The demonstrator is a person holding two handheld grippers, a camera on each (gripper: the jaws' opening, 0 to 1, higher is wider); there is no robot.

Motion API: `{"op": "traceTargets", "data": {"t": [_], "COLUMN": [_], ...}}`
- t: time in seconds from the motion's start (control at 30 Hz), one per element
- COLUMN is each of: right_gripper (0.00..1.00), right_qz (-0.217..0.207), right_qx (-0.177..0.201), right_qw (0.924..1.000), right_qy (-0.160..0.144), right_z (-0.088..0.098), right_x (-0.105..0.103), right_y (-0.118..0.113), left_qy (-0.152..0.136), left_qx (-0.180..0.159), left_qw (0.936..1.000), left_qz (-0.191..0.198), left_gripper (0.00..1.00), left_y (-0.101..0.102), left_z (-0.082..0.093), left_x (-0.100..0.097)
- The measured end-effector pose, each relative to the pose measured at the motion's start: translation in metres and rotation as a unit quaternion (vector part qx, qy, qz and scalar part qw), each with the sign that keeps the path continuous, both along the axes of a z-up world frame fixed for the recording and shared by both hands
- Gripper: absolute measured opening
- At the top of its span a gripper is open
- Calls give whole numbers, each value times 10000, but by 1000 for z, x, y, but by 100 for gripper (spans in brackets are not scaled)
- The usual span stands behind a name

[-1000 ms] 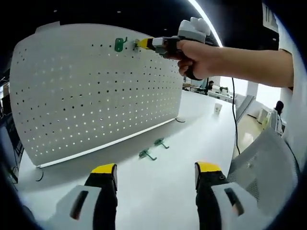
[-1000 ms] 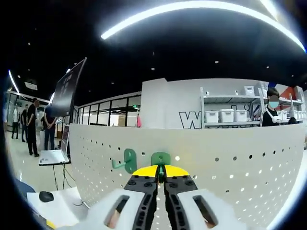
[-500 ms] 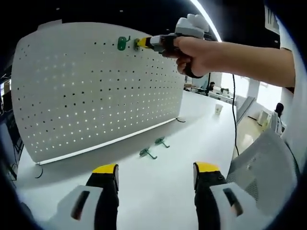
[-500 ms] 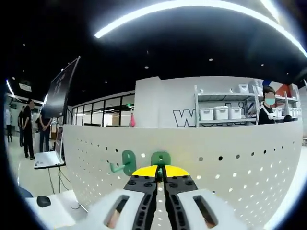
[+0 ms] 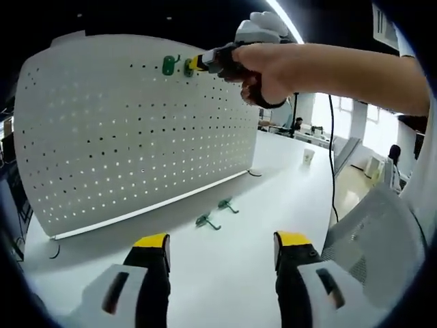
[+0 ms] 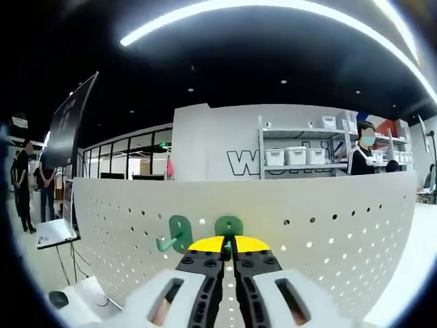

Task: Insert the hook assembly into the mounting plate slot until the hook locks in place.

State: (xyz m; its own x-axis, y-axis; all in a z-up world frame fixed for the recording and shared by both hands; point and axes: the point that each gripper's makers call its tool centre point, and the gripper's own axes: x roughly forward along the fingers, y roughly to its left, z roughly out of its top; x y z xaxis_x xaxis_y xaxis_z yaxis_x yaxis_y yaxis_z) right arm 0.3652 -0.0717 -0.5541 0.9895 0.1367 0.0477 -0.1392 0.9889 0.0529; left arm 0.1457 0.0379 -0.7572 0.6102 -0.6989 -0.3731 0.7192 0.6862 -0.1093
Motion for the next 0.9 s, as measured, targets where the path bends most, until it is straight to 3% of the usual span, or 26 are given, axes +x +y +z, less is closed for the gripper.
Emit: {"op": "traceTargets", "data": {"t": [0.1,0.13,0.23,0.47,0.57,0.73,0.9], "right_gripper": [2,2,2,2,3,9,16], "right_qz": [-171,-236,-257,-222,-116,65,424], "right_qx": [50,319,135,197,570,538,34], "right_qw": [9998,9991,9996,9995,9983,9985,9991], "right_qy": [95,116,43,71,81,68,-36], "right_z": [0,-1,-3,-2,-1,-1,-1], "right_x": [1,1,1,-1,-2,-4,-6], "right_y": [0,-1,-1,-1,-1,4,11], "left_qy": [-15,-25,-20,-19,-57,-53,-49], "left_qx": [-29,-31,-66,-91,-89,-82,-92], "left_qw": [10000,10000,10000,9999,9999,9999,9999], "left_qz": [-8,-1,18,64,112,81,107], "left_gripper": [63,63,62,62,62,62,61], "left_y": [0,1,2,4,5,4,5], "left_z": [2,2,3,1,2,2,2], "left_x": [-1,-2,-3,-5,-3,-3,-1]}}
